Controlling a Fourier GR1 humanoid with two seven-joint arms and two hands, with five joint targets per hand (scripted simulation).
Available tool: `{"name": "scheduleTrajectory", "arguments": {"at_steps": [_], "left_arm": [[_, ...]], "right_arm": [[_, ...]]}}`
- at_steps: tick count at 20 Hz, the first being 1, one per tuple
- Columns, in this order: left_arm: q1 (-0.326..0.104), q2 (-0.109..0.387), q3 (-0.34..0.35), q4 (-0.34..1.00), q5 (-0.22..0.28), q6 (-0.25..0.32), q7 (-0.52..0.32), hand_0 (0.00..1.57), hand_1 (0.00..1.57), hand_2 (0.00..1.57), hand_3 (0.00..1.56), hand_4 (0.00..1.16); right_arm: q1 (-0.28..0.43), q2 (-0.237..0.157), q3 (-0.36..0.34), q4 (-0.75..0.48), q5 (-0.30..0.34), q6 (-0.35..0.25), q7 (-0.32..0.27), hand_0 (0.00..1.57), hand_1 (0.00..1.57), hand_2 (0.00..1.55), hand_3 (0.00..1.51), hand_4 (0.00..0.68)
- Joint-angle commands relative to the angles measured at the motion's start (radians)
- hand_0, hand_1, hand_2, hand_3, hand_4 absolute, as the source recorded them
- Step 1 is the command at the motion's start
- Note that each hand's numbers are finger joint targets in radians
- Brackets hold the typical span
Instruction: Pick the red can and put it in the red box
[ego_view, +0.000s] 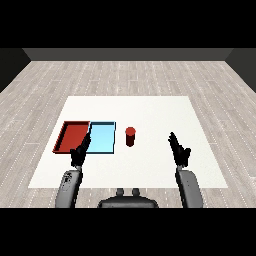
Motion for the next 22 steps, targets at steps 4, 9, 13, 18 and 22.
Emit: {"name": "scheduleTrajectory", "arguments": {"at_steps": [4, 9, 13, 18, 22], "left_arm": [[0.012, 0.006, 0.044, 0.003, -0.018, 0.002, -0.002, 0.00, 0.00, 0.00, 0.00, 0.00], [-0.020, -0.019, 0.109, -0.083, 0.084, -0.033, -0.340, 0.00, 0.00, 0.00, 0.00, 0.00], [-0.028, 0.000, 0.138, -0.021, 0.105, -0.078, -0.445, 0.00, 0.00, 0.00, 0.00, 0.00], [0.013, -0.063, 0.089, 0.094, 0.038, -0.057, -0.604, 0.00, 0.00, 0.00, 0.00, 0.00], [0.069, -0.049, 0.080, -0.046, 0.078, -0.089, -0.514, 0.00, 0.00, 0.00, 0.00, 0.00]], "right_arm": [[-0.020, 0.002, -0.014, 0.016, 0.025, 0.024, -0.027, 0.00, 0.00, 0.00, 0.00, 0.000], [-0.053, 0.021, -0.054, -0.052, -0.100, 0.093, -0.229, 0.00, 0.00, 0.00, 0.00, 0.000], [-0.058, 0.047, -0.046, -0.005, -0.096, 0.101, -0.303, 0.00, 0.00, 0.00, 0.00, 0.000], [0.049, 0.038, -0.025, -0.104, -0.089, 0.127, -0.310, 0.00, 0.00, 0.00, 0.00, 0.000], [-0.032, 0.045, -0.059, 0.091, -0.081, 0.138, -0.429, 0.00, 0.00, 0.00, 0.00, 0.000]]}}
